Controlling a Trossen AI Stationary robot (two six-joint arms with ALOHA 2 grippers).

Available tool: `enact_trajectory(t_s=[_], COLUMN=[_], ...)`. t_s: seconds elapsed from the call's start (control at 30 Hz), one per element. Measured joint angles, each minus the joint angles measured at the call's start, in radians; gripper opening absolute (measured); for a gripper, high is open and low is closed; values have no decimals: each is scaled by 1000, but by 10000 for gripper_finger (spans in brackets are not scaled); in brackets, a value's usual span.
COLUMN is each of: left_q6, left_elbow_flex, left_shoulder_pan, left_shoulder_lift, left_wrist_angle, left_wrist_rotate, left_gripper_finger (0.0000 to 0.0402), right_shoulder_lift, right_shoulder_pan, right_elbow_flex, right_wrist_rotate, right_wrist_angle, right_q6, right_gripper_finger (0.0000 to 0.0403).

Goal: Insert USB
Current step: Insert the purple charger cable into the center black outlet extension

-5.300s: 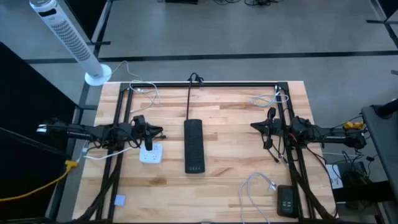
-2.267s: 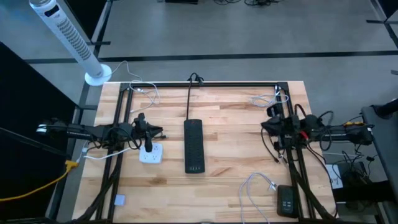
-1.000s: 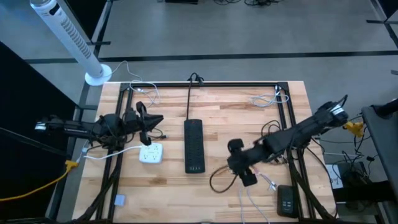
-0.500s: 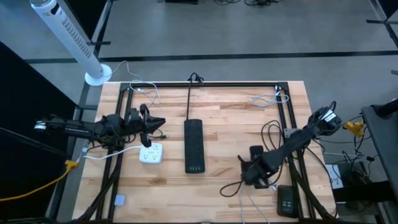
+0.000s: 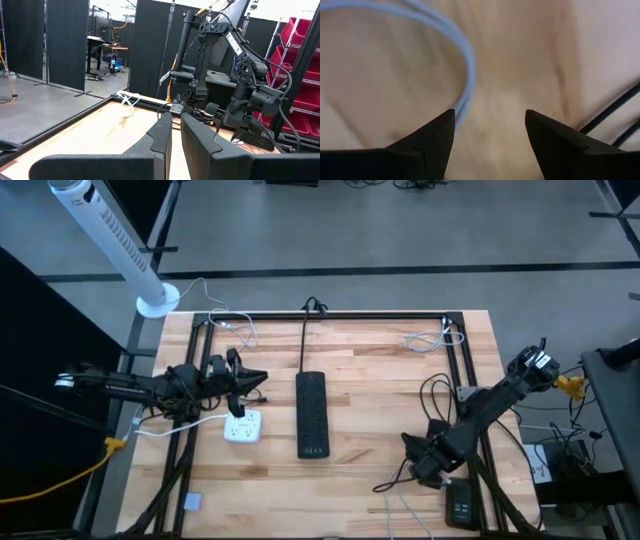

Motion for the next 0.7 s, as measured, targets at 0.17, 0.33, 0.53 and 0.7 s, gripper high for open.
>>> enact_trajectory(t_s=[0.17,0.33,0.53,0.7], left_q6=[-7,-15,-23,-23], left_elbow_flex=[0,0,0,0], left_shoulder_pan=[0,0,0,0], left_shoulder_lift=[2,2,1,1], left_wrist_angle=[-1,0,0,0], left_wrist_rotate=[0,0,0,0], left_gripper_finger=[27,27,27,27], right_shoulder_lift=[6,10,10,6], right_shoulder_pan=[34,56,60,60], right_elbow_flex=[-17,-53,-93,-120], right_wrist_rotate=[-42,-63,-65,-70], right_wrist_angle=[9,51,80,96], right_q6=[100,165,204,230], right_gripper_finger=[219,210,201,172])
